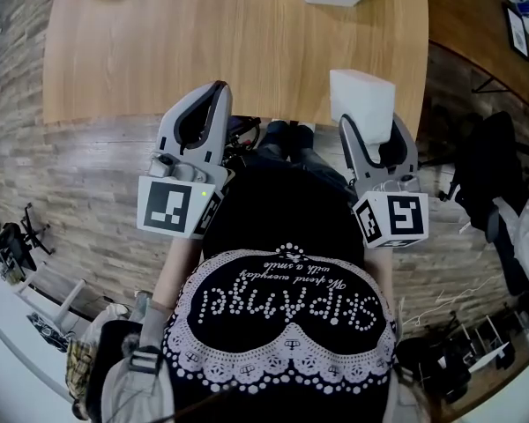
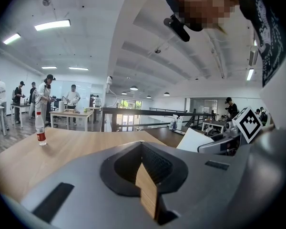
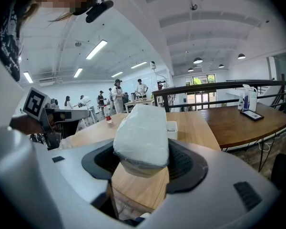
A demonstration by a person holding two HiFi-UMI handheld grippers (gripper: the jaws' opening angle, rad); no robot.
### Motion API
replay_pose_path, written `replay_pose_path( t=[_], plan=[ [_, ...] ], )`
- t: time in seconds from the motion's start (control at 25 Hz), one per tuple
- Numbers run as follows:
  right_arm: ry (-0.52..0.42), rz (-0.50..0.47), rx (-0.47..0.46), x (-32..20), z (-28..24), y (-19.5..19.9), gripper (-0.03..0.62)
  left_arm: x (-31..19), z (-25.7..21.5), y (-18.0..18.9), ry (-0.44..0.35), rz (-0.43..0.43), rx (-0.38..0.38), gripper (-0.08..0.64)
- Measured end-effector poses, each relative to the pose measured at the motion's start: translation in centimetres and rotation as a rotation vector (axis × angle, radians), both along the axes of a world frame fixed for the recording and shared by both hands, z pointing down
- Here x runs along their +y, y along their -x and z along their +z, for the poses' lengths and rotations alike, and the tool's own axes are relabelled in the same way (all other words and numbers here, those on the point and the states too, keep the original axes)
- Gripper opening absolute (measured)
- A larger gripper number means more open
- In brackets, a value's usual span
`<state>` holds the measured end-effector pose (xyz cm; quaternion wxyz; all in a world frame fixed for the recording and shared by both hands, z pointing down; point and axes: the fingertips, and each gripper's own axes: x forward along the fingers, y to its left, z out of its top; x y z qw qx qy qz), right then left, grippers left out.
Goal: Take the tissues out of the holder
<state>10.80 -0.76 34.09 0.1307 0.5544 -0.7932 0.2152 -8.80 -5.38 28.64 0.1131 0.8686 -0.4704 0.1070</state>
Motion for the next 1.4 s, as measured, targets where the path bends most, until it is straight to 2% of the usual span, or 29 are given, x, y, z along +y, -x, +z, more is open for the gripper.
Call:
replay_pose_path(
  t=[0.44, 1.4],
  plan=[
    [-0.012, -0.012, -0.003, -0.1, -0.2, 0.0, 0.284, -0.1, -0.1, 0.9, -0.013, -0.032, -0.004, 0.006],
    [-0.026, -0.039, 0.001, -0.1, -0.2, 0.2, 0.284, 0.1, -0.1, 1.0, -0.014, -0.040, -0.004, 0.006]
  ],
)
